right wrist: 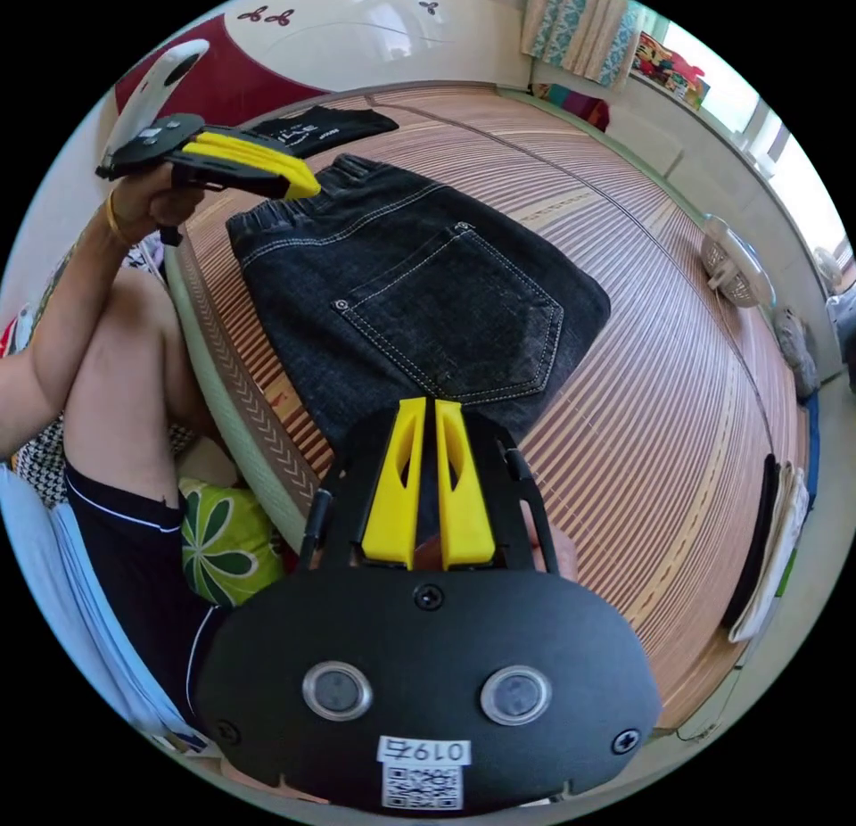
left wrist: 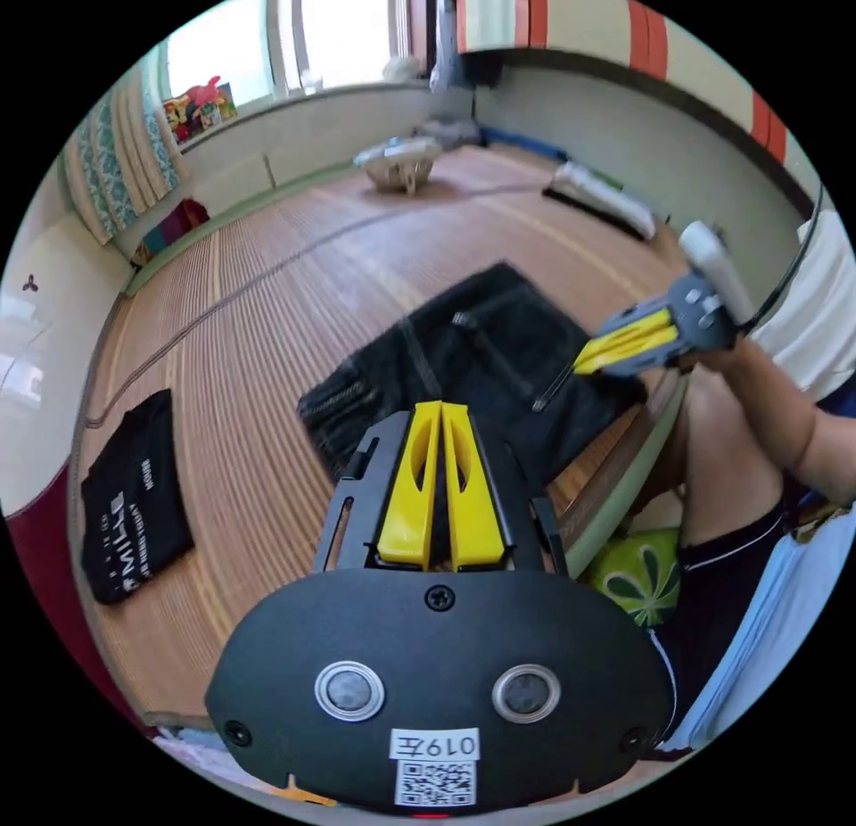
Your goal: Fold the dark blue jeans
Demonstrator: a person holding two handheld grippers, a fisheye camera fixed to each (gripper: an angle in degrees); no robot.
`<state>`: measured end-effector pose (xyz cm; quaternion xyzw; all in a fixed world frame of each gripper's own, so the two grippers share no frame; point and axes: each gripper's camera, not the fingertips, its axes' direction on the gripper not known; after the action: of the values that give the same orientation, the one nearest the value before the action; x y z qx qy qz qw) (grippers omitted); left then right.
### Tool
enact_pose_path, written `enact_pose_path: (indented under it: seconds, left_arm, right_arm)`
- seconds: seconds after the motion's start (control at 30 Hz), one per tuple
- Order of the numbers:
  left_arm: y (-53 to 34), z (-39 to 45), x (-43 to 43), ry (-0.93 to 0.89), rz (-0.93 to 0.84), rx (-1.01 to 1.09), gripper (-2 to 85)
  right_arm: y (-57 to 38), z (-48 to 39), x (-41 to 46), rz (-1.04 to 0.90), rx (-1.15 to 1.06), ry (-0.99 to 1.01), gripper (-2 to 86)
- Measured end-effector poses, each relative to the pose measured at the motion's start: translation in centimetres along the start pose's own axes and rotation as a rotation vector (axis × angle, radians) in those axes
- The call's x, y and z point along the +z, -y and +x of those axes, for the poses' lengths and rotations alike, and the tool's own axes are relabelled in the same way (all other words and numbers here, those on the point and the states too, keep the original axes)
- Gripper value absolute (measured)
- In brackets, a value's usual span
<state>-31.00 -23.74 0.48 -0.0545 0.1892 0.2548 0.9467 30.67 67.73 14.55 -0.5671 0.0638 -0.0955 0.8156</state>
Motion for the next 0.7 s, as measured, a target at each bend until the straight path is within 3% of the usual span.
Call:
enact_pose_path:
  seconds: [0.1,0.27,0.5,0.7]
  left_arm:
    - [2.7,-1.1,1.9,-0.098,0.005,-0.026,0.8]
    - [6.3,-2.1,8.6,0.019,-0.312,-0.002,0.8]
    - [7.5,-3.3,8.4,0.026,-0.288,0.016,0.8]
    - [8.7,-4.7,8.6,0.005,-0.297,0.008,0.7]
  right_arm:
    - [0.3,2.6,0.1,0.000,0.017,0.069,-0.2]
    - [0.9,4.9,0.9,0.002,-0.004,0.089,-0.2]
    - [1.7,4.7,2.3,0.000,-0.083,-0.033,-0.2]
    - [2.8,9.4,3.3,-0.014,-0.079,0.092,-0.2]
